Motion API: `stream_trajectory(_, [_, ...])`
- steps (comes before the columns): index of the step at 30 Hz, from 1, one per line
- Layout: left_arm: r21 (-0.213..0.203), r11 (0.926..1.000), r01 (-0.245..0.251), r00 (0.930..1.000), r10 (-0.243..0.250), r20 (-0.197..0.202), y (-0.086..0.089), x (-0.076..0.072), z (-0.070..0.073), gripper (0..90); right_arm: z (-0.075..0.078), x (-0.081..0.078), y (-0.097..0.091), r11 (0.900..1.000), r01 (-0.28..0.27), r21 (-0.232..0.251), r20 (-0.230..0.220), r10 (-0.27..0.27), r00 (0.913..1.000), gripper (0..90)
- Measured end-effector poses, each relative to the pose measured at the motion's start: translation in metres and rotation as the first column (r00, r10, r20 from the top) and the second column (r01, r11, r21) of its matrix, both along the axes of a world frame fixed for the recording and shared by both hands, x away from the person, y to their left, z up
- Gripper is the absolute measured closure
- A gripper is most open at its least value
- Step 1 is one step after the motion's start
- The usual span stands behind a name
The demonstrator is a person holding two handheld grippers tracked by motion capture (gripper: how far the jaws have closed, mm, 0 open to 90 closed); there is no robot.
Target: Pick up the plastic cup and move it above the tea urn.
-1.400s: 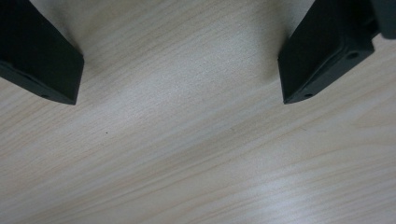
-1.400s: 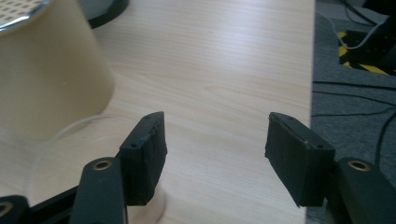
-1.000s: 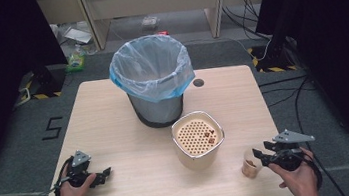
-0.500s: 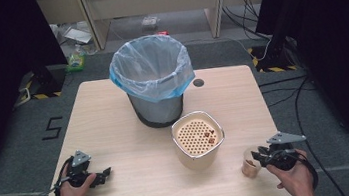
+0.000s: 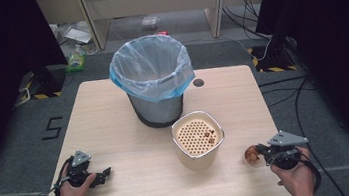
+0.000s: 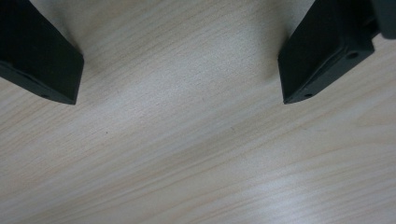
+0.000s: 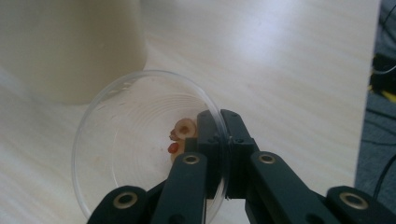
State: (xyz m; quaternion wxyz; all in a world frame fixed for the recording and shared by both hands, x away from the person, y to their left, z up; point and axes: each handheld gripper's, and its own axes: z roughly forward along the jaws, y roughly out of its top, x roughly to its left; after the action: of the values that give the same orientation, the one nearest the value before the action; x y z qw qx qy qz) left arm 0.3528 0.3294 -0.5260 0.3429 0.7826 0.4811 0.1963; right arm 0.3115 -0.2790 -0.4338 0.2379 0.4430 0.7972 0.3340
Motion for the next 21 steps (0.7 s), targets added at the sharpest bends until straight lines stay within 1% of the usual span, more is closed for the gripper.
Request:
stream_trajectory(1, [0.002, 1.0000, 0.001, 1.0000, -0.001, -0.001, 0.000, 0.000, 0.000, 0.0, 0.003, 0.001, 0.001, 1.0000, 0.003, -0.004, 0.021, -0.003, 0.9998, 88.1])
stream_trajectory(2, [0.002, 1.0000, 0.001, 1.0000, -0.001, -0.001, 0.000, 0.000, 0.000, 0.0, 0.004, 0.002, 0.002, 1.0000, 0.001, -0.005, 0.033, -0.001, 0.9994, 88.1])
stream_trajectory(4, [0.002, 1.0000, 0.002, 1.0000, -0.002, -0.001, 0.000, 0.000, 0.000, 0.0, 0.008, 0.006, 0.006, 0.9998, -0.016, -0.014, 0.058, 0.017, 0.9982, 88.1])
stream_trajectory(9, [0.002, 1.0000, 0.002, 1.0000, -0.002, -0.001, 0.000, 0.000, 0.000, 0.0, 0.011, 0.017, 0.012, 0.9990, -0.027, -0.036, 0.088, 0.030, 0.9957, 88.1])
stream_trajectory(11, [0.002, 1.0000, 0.002, 1.0000, -0.002, -0.001, 0.000, 0.000, 0.000, 0.0, 0.013, 0.020, 0.012, 0.9990, -0.024, -0.037, 0.104, 0.027, 0.9942, 88.0])
stream_trajectory(16, [0.002, 1.0000, 0.002, 1.0000, -0.002, -0.001, 0.000, 0.000, 0.000, 0.0, 0.024, 0.030, 0.010, 0.9989, -0.008, -0.047, 0.157, 0.015, 0.9875, 88.0])
stream_trajectory(18, [0.001, 1.0000, 0.002, 1.0000, -0.002, 0.000, 0.000, 0.000, 0.000, 0.0, 0.029, 0.034, 0.011, 0.9988, -0.001, -0.049, 0.180, 0.010, 0.9836, 88.0])
stream_trajectory(21, [0.001, 1.0000, 0.002, 1.0000, -0.002, 0.000, 0.000, 0.000, 0.000, 0.0, 0.037, 0.042, 0.014, 0.9984, 0.008, -0.057, 0.221, 0.005, 0.9753, 88.0])
